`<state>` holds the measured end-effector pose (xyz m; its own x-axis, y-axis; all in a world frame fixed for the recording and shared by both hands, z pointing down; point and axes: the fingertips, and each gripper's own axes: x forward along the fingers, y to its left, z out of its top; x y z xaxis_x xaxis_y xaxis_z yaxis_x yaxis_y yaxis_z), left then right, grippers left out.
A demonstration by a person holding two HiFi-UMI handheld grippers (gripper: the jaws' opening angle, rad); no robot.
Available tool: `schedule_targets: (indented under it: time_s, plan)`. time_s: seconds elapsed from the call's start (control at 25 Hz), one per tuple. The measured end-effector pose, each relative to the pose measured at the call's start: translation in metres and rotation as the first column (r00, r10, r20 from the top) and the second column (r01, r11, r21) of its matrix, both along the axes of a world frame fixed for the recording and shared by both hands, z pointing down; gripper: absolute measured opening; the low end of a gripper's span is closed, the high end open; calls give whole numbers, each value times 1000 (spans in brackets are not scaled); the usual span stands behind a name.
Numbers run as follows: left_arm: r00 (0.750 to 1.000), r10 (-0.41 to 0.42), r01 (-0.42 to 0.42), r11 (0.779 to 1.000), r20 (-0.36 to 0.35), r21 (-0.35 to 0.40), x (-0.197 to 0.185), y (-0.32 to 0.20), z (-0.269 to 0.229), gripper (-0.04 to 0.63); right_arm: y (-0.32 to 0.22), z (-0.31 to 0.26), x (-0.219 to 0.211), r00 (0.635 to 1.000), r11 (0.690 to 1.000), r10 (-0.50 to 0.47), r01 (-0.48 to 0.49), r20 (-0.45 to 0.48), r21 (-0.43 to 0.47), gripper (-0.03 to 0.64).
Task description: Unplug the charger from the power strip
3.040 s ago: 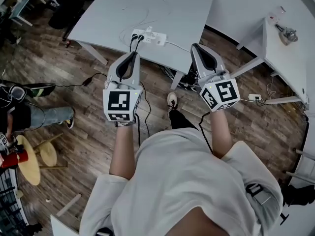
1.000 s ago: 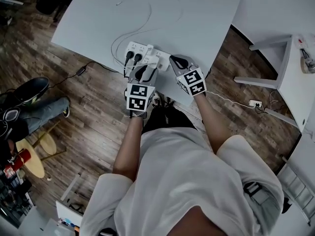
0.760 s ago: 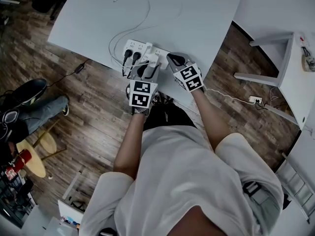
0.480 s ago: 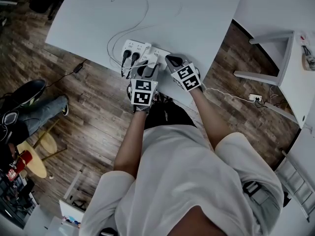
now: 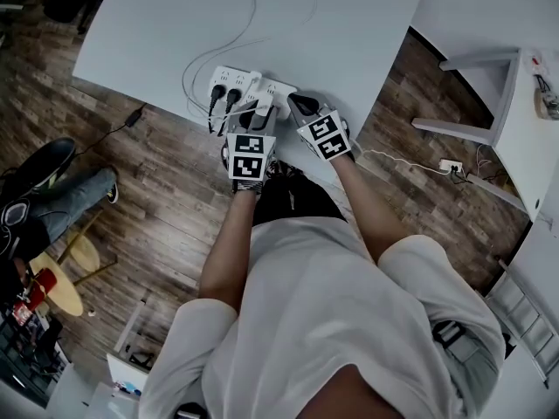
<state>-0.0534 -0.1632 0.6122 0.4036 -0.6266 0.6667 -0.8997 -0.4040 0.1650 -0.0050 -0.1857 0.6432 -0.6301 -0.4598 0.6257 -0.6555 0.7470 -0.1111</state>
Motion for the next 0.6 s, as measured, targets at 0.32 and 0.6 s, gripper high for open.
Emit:
schedule_targets:
  time_s: [0.32,0.6]
  plan:
    - [992,32,-35,999,121,21,4,2,2,144,1,3,0,1000,1000,20,-20,-4,-3,3]
    - [997,-66,66,998,-32,-1,-3,-1,0,146,1,3,1,1000,1000,13,-13,7,4,3]
